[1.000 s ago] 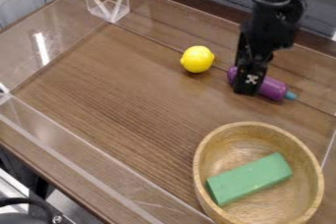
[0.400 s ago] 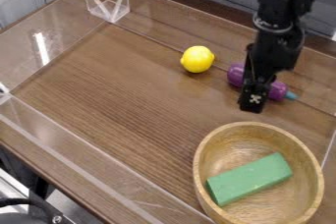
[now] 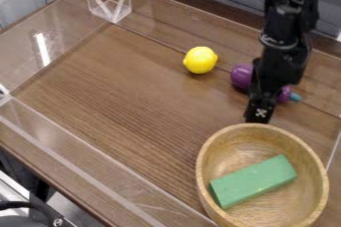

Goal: Put the purple eggplant in the brown bowl

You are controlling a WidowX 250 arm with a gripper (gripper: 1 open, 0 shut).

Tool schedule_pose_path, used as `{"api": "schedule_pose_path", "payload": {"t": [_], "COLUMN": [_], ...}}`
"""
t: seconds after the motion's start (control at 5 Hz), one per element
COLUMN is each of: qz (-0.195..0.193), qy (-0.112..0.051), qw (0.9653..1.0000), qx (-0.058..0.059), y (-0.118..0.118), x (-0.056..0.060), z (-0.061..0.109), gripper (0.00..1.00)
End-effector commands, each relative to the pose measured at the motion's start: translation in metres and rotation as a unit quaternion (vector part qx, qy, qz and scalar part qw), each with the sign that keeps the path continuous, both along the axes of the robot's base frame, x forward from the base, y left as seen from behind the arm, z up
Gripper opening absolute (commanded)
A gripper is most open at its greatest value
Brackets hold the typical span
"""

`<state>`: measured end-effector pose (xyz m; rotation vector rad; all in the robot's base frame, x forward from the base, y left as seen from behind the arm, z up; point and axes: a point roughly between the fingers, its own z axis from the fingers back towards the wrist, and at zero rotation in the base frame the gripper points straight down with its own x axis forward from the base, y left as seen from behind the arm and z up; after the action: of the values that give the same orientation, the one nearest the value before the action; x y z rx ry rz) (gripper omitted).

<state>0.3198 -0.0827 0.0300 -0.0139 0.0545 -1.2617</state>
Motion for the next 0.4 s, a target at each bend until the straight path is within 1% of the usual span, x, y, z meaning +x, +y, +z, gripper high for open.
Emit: {"api": "schedule_pose_path", "payload": {"t": [0.0,0.2], "qz": [-0.003,-0.003], "qy": [-0.04,-0.043], "qw": [0.9992,0.999], "qx": [-0.01,-0.011], "y": [-0.0067,-0.0054], "x": [0.0205,0.0285], "z": [0.0189,0.0174], "gripper": [1.0,1.0]}}
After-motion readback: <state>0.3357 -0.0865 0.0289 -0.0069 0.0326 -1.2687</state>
